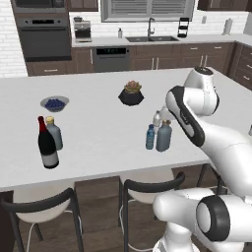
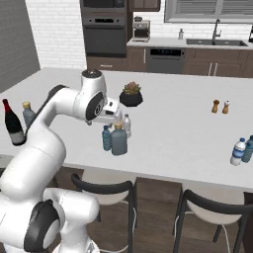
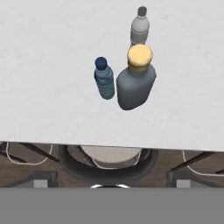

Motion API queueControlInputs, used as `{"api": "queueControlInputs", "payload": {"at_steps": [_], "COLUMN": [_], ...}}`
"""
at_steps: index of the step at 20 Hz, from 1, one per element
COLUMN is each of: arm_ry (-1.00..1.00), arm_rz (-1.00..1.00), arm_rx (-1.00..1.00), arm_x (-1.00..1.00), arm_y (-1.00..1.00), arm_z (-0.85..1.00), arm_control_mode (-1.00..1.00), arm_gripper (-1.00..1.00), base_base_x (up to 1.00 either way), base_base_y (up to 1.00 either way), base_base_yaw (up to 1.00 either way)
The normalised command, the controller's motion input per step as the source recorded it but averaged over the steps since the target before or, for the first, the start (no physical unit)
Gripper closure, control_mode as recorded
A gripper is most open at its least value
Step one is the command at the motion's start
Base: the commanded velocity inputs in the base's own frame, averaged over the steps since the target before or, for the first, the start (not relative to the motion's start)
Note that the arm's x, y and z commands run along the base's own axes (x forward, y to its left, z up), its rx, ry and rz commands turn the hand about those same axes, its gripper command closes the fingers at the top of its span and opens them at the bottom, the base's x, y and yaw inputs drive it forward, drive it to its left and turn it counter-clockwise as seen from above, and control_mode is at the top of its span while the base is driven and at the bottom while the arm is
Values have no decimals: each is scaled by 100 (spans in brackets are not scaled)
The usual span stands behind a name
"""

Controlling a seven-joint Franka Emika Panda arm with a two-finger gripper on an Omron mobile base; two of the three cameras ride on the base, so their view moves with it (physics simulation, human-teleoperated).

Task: Move the plastic bottles in the middle to the plastics group, and the glass bottles in the middle to the glass group.

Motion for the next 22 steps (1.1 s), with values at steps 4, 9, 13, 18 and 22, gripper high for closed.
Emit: {"api": "queueControlInputs", "payload": {"at_steps": [4, 9, 13, 18, 22], "arm_ry": [3, 14, 10, 0, 0], "arm_rz": [0, 0, 0, 0, 0], "arm_rx": [-1, -11, -10, 0, 0], "arm_x": [86, 70, 40, 48, 41], "arm_y": [-15, -3, 0, -13, -4], "arm_z": [7, -18, -17, -16, -34], "arm_control_mode": [-100, -100, -100, -100, -100], "arm_gripper": [-100, -100, -100, -100, -100], "base_base_x": [0, 0, 0, 0, 0], "base_base_y": [0, 0, 0, 0, 0], "base_base_yaw": [0, 0, 0, 0, 0]}}
